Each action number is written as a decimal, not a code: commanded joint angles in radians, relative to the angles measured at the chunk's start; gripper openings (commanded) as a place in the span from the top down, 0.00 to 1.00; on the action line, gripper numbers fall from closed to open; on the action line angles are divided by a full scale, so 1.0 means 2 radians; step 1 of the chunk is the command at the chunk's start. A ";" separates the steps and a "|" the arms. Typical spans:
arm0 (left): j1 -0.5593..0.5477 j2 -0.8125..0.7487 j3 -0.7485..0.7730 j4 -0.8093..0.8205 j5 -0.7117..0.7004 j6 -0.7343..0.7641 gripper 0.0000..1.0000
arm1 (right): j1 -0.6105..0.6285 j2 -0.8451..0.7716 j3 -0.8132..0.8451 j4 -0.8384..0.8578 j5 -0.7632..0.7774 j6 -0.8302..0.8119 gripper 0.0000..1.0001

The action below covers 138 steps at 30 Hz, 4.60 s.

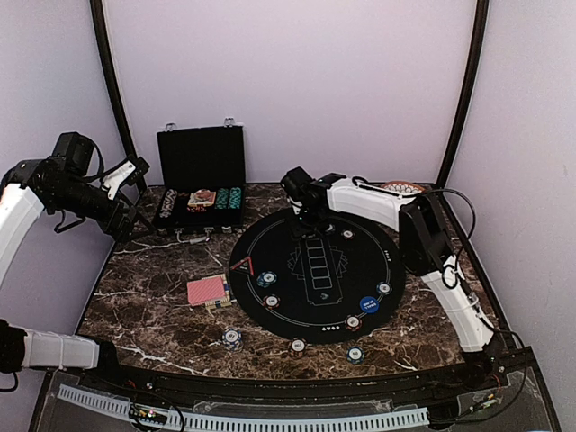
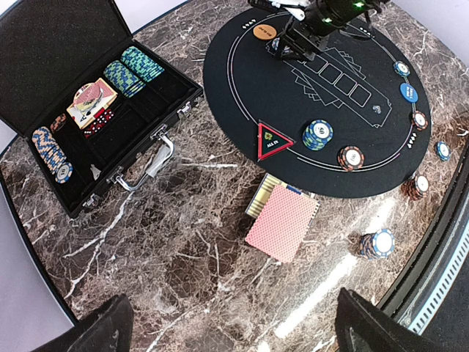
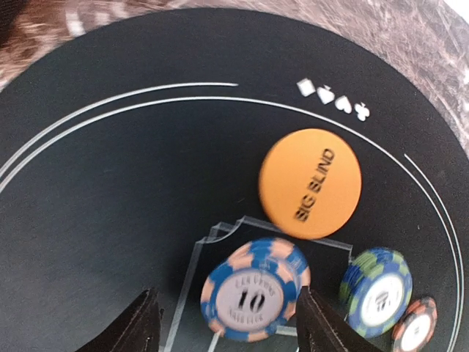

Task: Distribute texas hold em gaming equipment
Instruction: Place the poker chips pile in the big blind area, then pick up the pile of poker chips from the pile of poker chips, then place the poker chips pile on the poker table mat.

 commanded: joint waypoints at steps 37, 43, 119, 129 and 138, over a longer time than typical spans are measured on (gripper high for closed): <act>-0.002 -0.046 -0.003 -0.020 0.016 -0.001 0.01 | 0.307 -0.124 -0.148 0.012 -0.137 -0.101 0.08; -0.002 -0.046 0.001 -0.022 0.015 0.002 0.01 | 0.306 -0.115 -0.145 0.011 -0.127 -0.102 0.08; -0.002 -0.046 -0.003 -0.015 0.002 0.009 0.01 | 0.286 -0.146 -0.113 -0.015 -0.142 -0.111 1.00; -0.002 -0.044 -0.002 -0.014 0.004 0.009 0.01 | 0.222 -0.164 -0.068 -0.034 -0.082 -0.085 1.00; -0.002 -0.040 -0.008 -0.011 0.006 0.009 0.01 | 0.137 -0.136 -0.075 0.020 -0.043 -0.040 1.00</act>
